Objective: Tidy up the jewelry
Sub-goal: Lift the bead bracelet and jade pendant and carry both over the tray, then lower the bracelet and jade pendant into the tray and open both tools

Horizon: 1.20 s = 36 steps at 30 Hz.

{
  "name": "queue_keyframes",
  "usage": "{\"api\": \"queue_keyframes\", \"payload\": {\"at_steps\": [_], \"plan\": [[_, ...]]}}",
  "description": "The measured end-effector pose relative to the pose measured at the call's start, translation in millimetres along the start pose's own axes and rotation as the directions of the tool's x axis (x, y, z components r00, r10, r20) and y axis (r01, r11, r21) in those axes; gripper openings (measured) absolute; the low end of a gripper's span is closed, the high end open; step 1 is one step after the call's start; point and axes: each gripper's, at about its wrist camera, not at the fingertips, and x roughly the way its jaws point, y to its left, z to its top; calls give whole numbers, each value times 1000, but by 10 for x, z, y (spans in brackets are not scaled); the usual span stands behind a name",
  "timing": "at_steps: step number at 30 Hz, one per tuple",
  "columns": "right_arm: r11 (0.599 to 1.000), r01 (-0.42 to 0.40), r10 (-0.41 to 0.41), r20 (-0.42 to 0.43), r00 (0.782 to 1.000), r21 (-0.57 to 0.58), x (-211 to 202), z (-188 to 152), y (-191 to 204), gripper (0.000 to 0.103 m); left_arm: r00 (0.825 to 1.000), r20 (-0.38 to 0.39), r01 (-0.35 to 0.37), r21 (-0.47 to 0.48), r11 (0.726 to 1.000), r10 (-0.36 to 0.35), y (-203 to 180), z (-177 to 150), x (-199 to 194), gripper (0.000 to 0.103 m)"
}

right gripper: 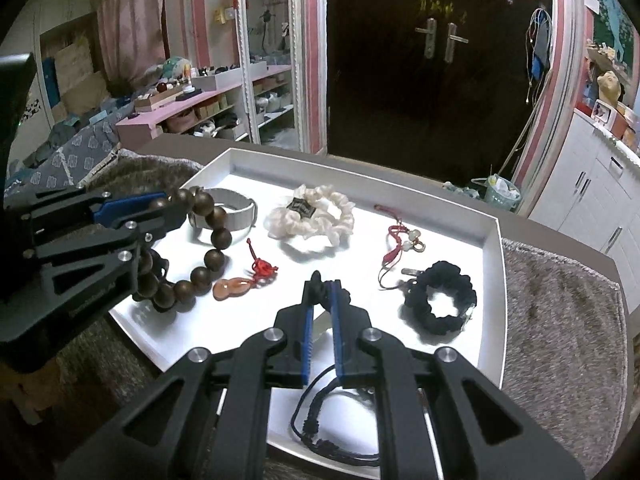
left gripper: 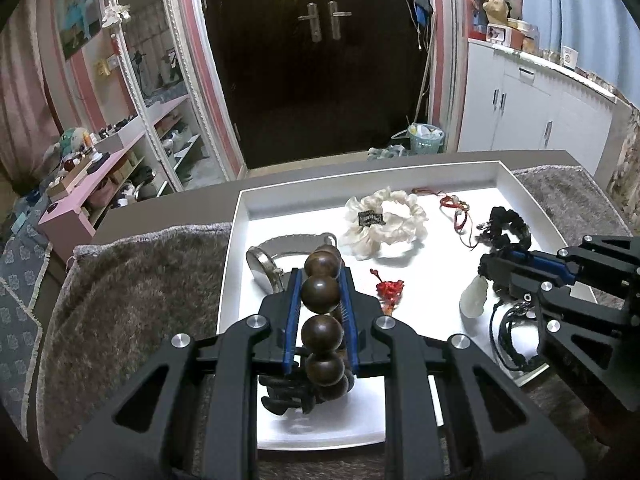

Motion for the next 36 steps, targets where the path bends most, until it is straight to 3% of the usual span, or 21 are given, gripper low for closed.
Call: {"api": "queue_keyframes", "payload": {"at_steps": [14,36], "plan": [[999,33,-33,-55,998,-4,148,-71,-48,8,996,-68,-65,7,998,65,41,-99,251,18],[999,49,-51,-106,993,-21,355,-166,-7,9,991,-109,-77,20,997,79,7,-190,421,18]]}}
